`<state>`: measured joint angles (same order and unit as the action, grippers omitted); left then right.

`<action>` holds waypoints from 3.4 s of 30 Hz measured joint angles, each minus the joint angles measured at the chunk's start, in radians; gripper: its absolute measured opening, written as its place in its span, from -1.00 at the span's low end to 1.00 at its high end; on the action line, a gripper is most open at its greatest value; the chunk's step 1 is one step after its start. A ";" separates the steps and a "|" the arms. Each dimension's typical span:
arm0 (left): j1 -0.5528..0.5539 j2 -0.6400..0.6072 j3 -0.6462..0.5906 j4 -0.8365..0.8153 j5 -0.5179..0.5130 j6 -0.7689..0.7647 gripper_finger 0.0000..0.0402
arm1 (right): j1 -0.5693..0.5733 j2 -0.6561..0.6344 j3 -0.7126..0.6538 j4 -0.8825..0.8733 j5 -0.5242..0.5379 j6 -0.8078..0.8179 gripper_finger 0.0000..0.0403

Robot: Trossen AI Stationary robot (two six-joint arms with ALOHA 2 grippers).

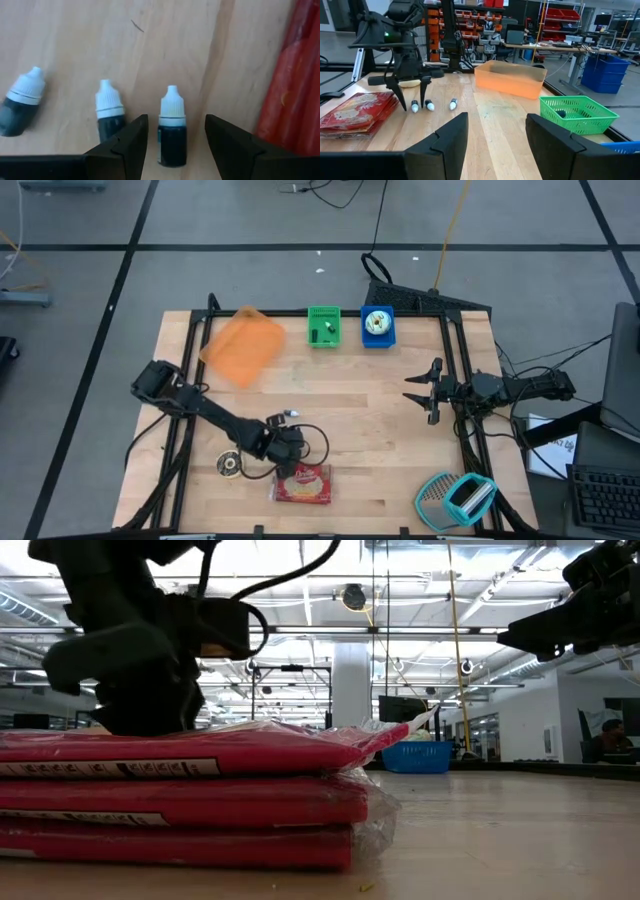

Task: Pick & Place Food Item
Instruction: Put the black food coloring bottle into the green bin

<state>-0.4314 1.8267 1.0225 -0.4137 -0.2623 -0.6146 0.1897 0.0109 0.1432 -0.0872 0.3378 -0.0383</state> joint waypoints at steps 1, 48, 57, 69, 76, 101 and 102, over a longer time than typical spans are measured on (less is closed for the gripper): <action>0.005 0.000 0.000 0.001 0.000 0.002 -0.02 | 0.000 0.000 0.000 0.000 0.000 0.000 -0.07; 0.038 0.008 -0.001 -0.042 0.051 -0.257 -0.54 | 0.000 0.000 0.000 0.000 0.000 0.000 -0.07; 0.044 0.008 -0.001 -0.009 0.032 -0.245 -0.56 | 0.000 0.000 0.000 0.000 0.000 0.000 -0.07; 0.099 0.013 -0.003 0.152 0.041 -0.145 -0.56 | 0.000 0.000 0.000 0.000 0.000 0.000 -0.07; 0.146 0.011 -0.003 0.294 0.029 -0.016 -0.56 | 0.000 0.000 0.000 0.000 0.000 0.000 -0.07; 0.418 0.009 -0.001 0.786 0.024 0.454 -0.56 | 0.000 0.000 0.000 0.000 0.000 0.000 -0.07; 0.432 0.009 -0.001 0.805 0.024 0.466 -0.56 | 0.000 0.000 0.000 0.000 0.000 0.000 -0.07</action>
<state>0.0003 1.8355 1.0219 0.3917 -0.2382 -0.1490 0.1897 0.0108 0.1432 -0.0872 0.3378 -0.0383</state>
